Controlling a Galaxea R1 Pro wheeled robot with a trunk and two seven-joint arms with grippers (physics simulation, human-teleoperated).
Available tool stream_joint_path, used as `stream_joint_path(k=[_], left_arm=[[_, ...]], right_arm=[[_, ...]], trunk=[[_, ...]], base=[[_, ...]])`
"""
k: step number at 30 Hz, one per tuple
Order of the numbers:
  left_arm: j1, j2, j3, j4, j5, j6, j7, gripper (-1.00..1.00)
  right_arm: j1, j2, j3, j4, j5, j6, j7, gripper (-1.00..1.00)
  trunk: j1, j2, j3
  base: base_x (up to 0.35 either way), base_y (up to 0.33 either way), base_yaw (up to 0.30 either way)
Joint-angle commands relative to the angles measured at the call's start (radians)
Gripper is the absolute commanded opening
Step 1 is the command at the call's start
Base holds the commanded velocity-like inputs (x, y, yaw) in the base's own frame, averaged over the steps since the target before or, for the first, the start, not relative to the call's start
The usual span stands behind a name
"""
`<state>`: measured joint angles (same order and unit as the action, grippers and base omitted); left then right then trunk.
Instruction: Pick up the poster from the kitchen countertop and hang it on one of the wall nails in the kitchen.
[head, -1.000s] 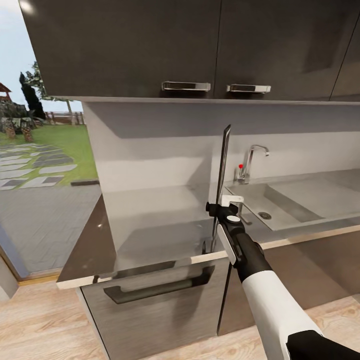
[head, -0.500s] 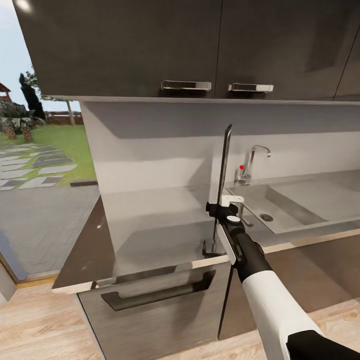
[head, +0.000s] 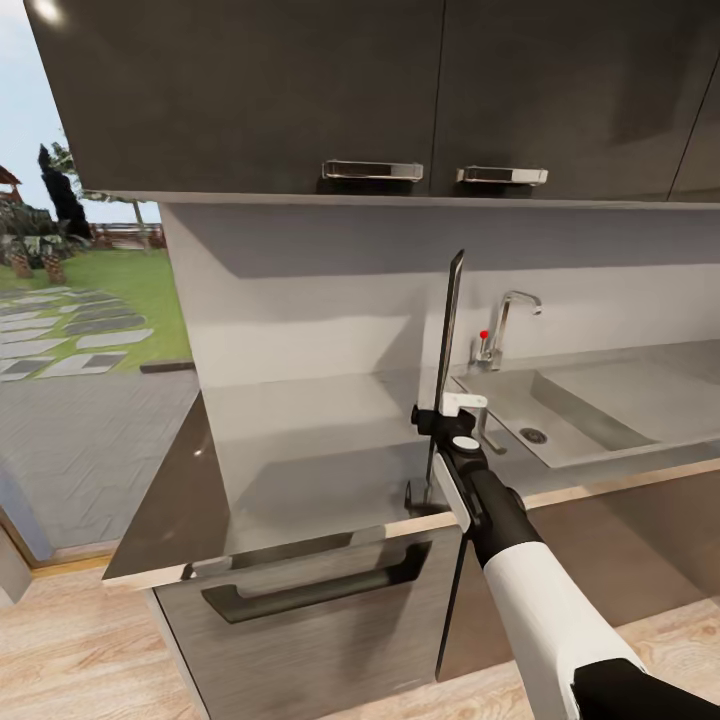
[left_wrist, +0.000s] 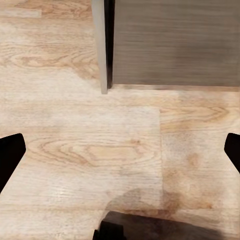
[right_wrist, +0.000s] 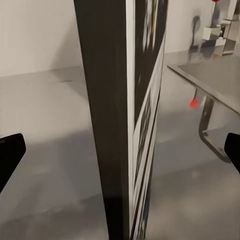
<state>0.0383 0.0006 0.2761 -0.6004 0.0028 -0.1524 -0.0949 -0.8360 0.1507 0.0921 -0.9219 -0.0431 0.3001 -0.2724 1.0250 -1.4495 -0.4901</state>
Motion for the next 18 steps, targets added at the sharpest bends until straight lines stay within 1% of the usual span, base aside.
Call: stream_joint_path(k=[1,18], left_arm=[[0.0,-0.001,0.005,-0.001,0.0,-0.001,-0.008,1.0],[0.0,-0.001,0.005,-0.001,0.0,-0.001,-0.008,1.0]], right_arm=[[-0.001,0.0,0.003,0.002,-0.005,0.002,-0.008,1.0],[-0.001,0.0,0.003,0.008,-0.005,-0.003,-0.007,1.0]], trunk=[[0.0,-0.001,-0.001],[0.0,-0.001,-0.001]], base=[[0.0,0.0,0.0],[0.003,0.0,0.0]])
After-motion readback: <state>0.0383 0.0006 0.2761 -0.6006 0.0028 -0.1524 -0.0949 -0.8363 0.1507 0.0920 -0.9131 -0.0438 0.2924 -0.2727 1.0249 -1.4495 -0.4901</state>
